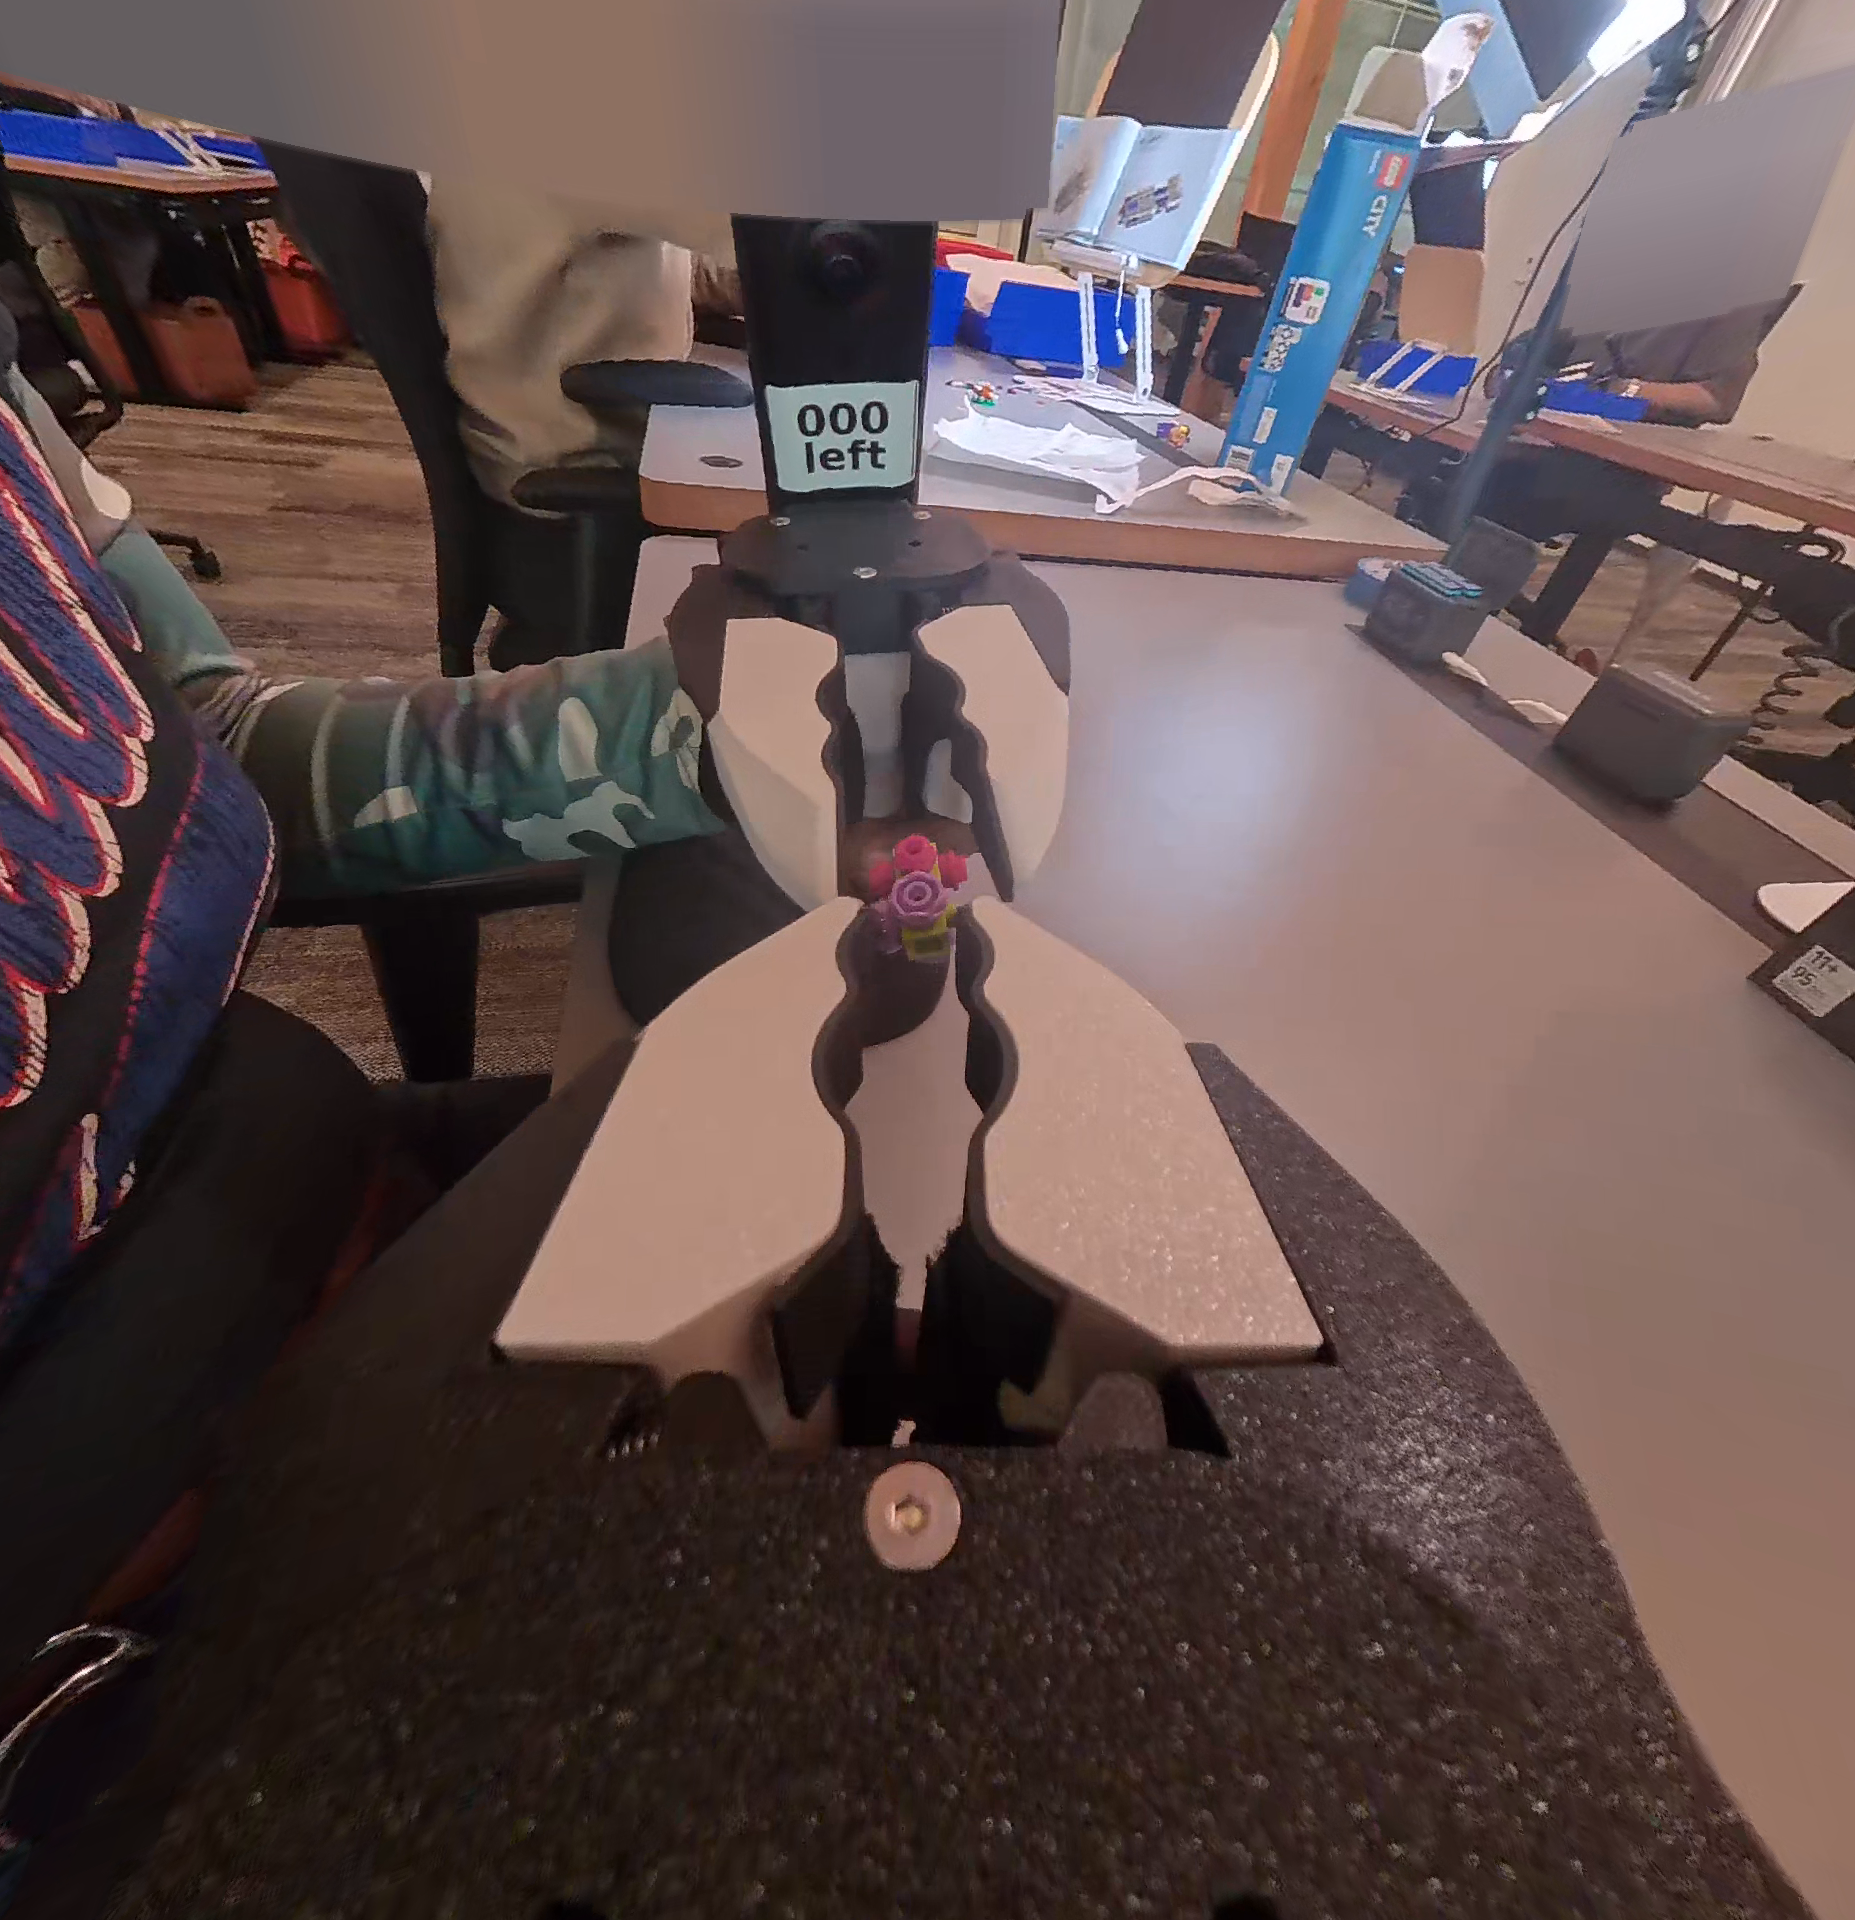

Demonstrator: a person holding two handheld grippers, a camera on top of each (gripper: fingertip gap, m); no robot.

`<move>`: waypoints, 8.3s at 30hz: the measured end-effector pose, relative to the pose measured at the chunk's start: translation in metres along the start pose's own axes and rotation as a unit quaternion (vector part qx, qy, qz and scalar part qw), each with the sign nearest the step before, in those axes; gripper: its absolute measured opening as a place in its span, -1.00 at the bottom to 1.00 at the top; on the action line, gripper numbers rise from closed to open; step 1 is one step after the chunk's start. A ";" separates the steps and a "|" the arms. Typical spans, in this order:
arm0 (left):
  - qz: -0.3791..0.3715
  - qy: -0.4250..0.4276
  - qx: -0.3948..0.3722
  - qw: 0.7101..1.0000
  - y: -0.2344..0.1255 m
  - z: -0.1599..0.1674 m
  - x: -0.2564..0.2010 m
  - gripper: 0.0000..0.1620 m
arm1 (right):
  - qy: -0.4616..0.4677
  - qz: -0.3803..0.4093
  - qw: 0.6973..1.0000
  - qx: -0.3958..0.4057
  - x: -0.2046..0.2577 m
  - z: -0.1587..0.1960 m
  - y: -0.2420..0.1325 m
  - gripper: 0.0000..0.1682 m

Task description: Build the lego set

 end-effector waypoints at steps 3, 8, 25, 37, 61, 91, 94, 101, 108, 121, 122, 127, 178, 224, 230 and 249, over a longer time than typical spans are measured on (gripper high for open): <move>0.007 0.004 0.001 1.000 0.000 0.000 -0.002 -0.74 | 0.001 -0.004 1.000 0.003 0.001 0.000 0.001 -0.82; 0.010 0.005 0.005 1.000 -0.001 0.002 -0.002 -0.78 | 0.008 -0.007 1.000 0.004 0.002 0.001 0.001 -0.82; -0.122 0.177 0.132 0.968 0.005 0.017 0.013 -0.78 | -0.030 0.093 0.990 0.100 -0.015 0.013 -0.003 -0.89; -0.109 0.141 0.138 0.974 0.007 0.022 0.013 -0.78 | -0.135 0.109 0.974 0.142 -0.012 0.016 0.000 -0.89; -0.126 0.169 0.070 0.975 0.006 0.007 0.011 -0.79 | 0.015 0.115 0.991 -0.073 -0.015 -0.001 -0.026 -0.89; -0.083 -0.167 -0.098 0.978 -0.001 0.001 0.034 -0.79 | -0.009 0.478 0.858 0.188 -0.087 0.013 -0.150 -0.68; -0.042 -0.242 -0.121 0.962 -0.001 -0.001 0.033 -0.78 | -0.128 0.313 0.934 0.116 -0.051 -0.007 -0.089 -0.70; 0.037 -0.337 -0.144 0.930 0.001 -0.004 0.026 -0.78 | -0.369 0.197 0.899 0.130 -0.010 -0.013 -0.013 -0.73; 0.091 -0.361 -0.126 0.920 0.005 -0.005 0.015 -0.78 | -0.412 0.167 0.885 0.139 -0.012 -0.014 0.001 -0.80; 0.018 -0.215 -0.040 0.976 0.007 -0.001 0.011 -0.79 | -0.291 0.121 0.933 0.172 -0.011 -0.006 -0.001 -0.82; 0.013 -0.207 -0.033 0.978 0.007 0.000 0.011 -0.78 | -0.292 0.122 0.932 0.173 -0.011 -0.006 -0.001 -0.82; 0.009 -0.209 -0.027 0.977 0.007 -0.002 0.010 -0.78 | -0.295 0.126 0.930 0.180 -0.011 -0.007 -0.001 -0.82; -0.012 0.131 0.040 0.991 0.002 0.005 -0.009 -0.78 | 0.088 -0.090 0.990 0.069 0.003 0.010 0.002 -0.82; -0.041 0.110 0.118 0.986 0.005 0.024 0.002 -0.77 | -0.078 0.022 0.987 0.137 -0.003 0.012 0.010 -0.89; -0.042 0.080 0.134 0.987 0.004 0.031 0.005 -0.77 | -0.221 0.088 0.949 0.209 0.000 0.016 0.014 -0.90; -0.079 0.115 0.065 0.988 0.010 0.011 0.005 -0.77 | 0.170 0.039 0.981 -0.086 -0.015 0.004 0.003 -0.90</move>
Point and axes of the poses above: each gripper's, where its closed fingertips meet, y out along the fingers, z out of its underside, x = y × z across the jaws, the point moved 3 cm from there along -y, back along the fingers, and after that the axes turned 3 degrees about -z, right-handed, at the moved point
